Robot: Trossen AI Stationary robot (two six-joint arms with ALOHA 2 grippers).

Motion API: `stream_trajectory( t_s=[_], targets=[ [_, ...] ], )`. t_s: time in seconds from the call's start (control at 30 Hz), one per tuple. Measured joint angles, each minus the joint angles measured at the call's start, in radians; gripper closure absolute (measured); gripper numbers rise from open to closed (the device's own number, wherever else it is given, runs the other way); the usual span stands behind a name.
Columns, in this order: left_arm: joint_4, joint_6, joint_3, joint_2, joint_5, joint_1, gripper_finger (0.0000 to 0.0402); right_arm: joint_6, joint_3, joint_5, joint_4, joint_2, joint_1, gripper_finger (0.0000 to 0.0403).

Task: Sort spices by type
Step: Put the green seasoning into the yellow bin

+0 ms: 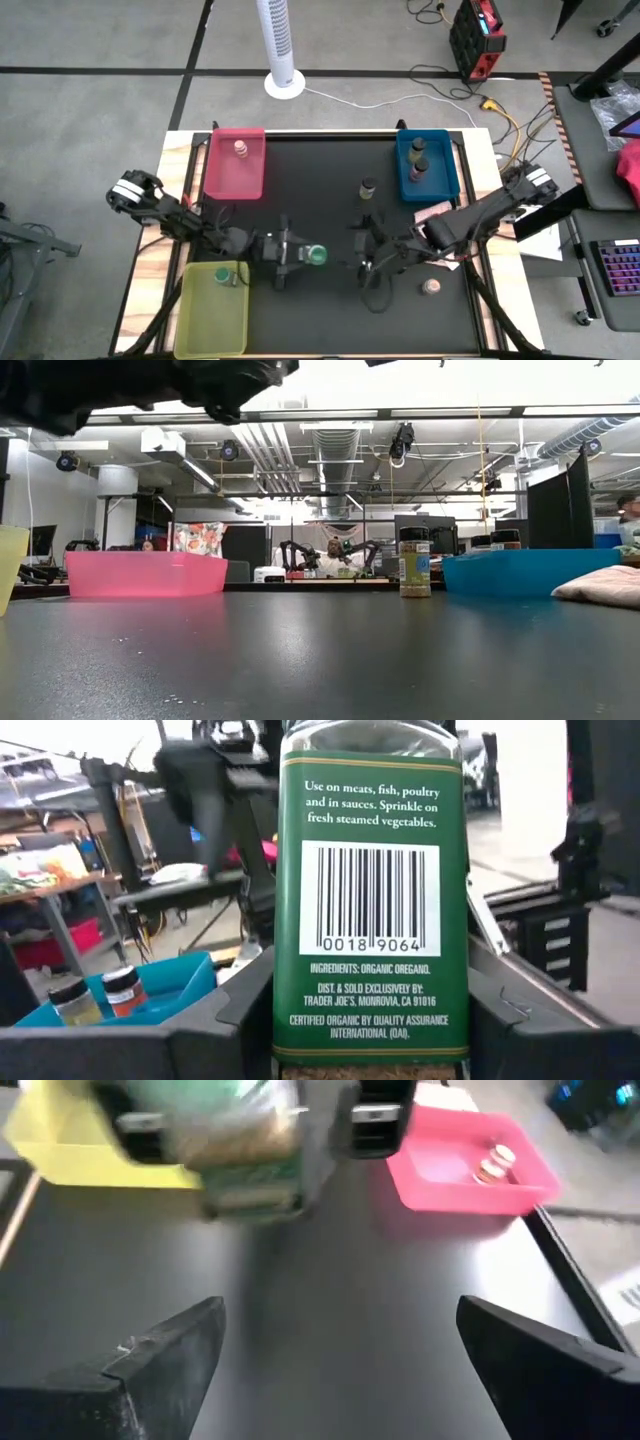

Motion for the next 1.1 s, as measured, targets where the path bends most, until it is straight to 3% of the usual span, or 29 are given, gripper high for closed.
stream_trajectory(
  t_s=[0.23,0.4,0.6,0.83,0.97,1.1],
  targets=[
    [0.125,0.002,-0.051,0.0,0.026,-0.004,0.0225,-0.266,-0.325,-0.013,0.827,0.023,0.003,0.003],
    [0.126,0.005,-0.05,0.001,0.044,-0.004,0.0225,-0.353,-0.414,-0.072,1.214,0.107,-0.037,0.0031],
    [0.128,0.005,-0.05,0.002,0.044,-0.004,0.0225,-0.343,-0.367,-0.275,1.319,0.198,-0.105,0.0031],
    [0.128,0.002,-0.049,0.003,0.044,-0.006,0.0225,-0.424,-0.294,-0.303,1.326,0.264,-0.12,0.0038],
    [0.128,0.001,-0.049,0.003,0.044,-0.007,0.0225,-0.445,-0.29,-0.305,1.329,0.262,-0.12,0.0075],
    [0.128,0.001,-0.049,0.003,0.044,-0.007,0.0225,-0.46,-0.29,-0.307,1.345,0.261,-0.12,0.0137]
  ],
)
